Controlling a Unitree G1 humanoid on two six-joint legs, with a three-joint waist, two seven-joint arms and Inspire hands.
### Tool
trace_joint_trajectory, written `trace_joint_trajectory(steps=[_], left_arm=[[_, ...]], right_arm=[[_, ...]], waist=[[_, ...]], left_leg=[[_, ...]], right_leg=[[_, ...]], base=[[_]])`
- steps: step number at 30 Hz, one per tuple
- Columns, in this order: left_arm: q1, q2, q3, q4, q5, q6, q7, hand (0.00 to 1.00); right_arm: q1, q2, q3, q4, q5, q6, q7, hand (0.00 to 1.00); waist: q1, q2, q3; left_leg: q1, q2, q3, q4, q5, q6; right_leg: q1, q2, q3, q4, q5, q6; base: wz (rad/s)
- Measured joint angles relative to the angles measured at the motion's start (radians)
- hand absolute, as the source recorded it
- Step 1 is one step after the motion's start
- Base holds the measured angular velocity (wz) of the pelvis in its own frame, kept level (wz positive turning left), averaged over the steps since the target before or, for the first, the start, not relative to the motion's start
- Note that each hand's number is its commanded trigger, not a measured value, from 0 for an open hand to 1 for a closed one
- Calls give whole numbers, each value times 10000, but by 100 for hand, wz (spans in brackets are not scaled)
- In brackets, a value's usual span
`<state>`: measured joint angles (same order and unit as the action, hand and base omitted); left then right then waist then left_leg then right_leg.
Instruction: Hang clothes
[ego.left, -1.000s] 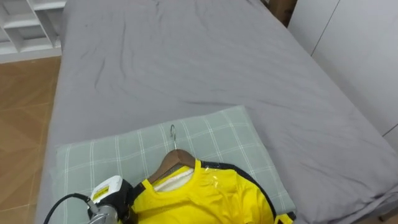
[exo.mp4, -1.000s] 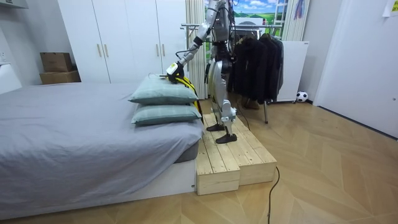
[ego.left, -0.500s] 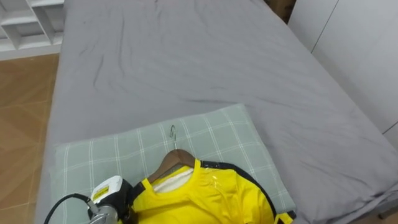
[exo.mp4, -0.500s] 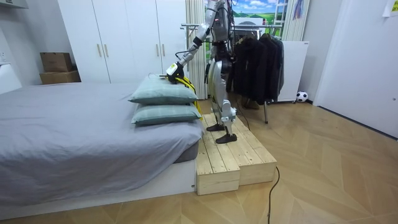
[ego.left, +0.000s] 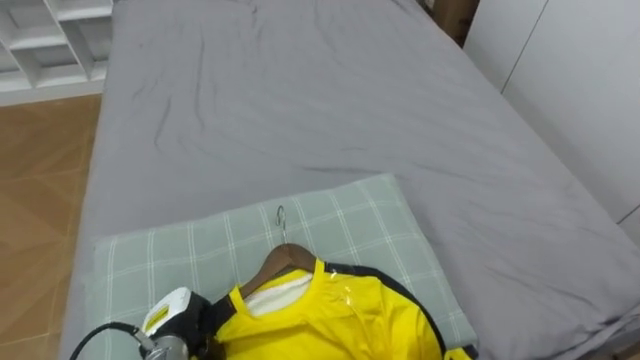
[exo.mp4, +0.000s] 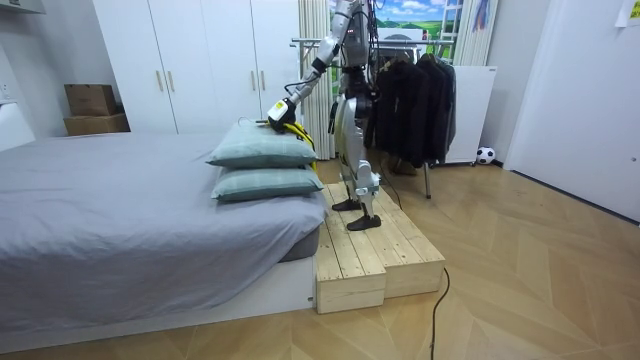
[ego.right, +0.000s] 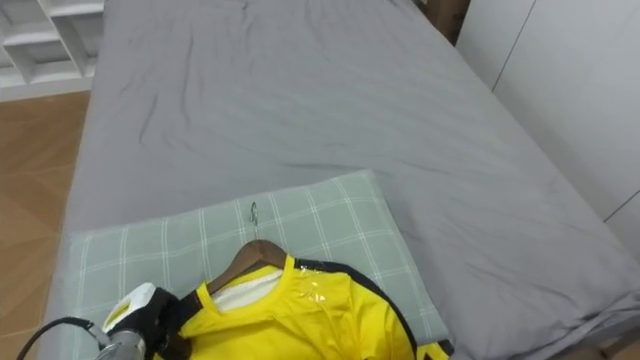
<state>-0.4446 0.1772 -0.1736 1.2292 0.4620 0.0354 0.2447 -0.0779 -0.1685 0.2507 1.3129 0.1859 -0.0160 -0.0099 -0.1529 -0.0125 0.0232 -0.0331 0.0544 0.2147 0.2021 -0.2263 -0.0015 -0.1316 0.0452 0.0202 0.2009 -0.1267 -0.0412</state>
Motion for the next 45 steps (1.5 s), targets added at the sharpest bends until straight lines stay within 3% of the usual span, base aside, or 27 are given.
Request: trace_joint_trajectory(steps=[9,14,19,21,27,32,38,42,45], left_arm=[[561,7,108,-975,-682,-157,-2,100],[1268,6,127,-2042,-679,-221,-5,100],[1471,0,139,-2680,-645,-208,-37,100],[2039,1,179,-3803,-557,-176,-53,100],[2846,-10,194,-5009,-597,-175,-52,100],[2887,-6,219,-5305,-598,-175,-121,100],[2957,-3,396,-6012,-605,-471,-123,100],[2988,7,573,-6122,-591,-467,-119,100],[3188,6,721,-6960,-551,-451,-100,100]], right_arm=[[62,-66,-113,6,-87,-195,-233,0],[342,-41,-300,-16,63,-258,-232,0],[453,-38,-517,-38,54,-249,-218,0],[497,-20,-817,-41,46,-235,-207,0],[678,-5,-1002,-279,47,-245,-91,0],[737,9,-1625,-286,52,-255,17,0],[1078,7,-1771,-289,45,-256,20,0],[1105,1,-1842,-257,45,-245,21,0],[1220,3,-2068,-262,44,-241,4,0]], waist=[[19,372,-132],[91,380,-136],[231,354,-154],[244,362,-161],[255,374,-181],[261,393,-196],[511,386,-241],[524,399,-258],[572,406,-267]], left_leg=[[270,20,-207,-63,0,-1],[519,16,-357,-68,2,-5],[720,-37,-485,-34,5,-4],[795,-54,-536,-33,9,3],[978,-49,-593,-47,9,3],[1049,-47,-664,-66,9,3],[1585,-65,-777,-191,9,2],[1772,-83,-776,-218,8,2],[1837,-99,-785,-349,12,2]], right_leg=[[378,13,-153,-160,29,5],[785,-80,-551,-321,30,2],[1035,-82,-610,-330,28,6],[1131,-93,-616,-355,22,14],[1353,-89,-669,-464,21,16],[1453,-88,-736,-490,22,14],[1879,-86,-725,-513,-22,12],[2023,-86,-674,-503,-53,34],[1996,-61,-535,-470,-52,34]], base=[[4],[12],[6],[0],[2],[3],[0],[0],[-5]])
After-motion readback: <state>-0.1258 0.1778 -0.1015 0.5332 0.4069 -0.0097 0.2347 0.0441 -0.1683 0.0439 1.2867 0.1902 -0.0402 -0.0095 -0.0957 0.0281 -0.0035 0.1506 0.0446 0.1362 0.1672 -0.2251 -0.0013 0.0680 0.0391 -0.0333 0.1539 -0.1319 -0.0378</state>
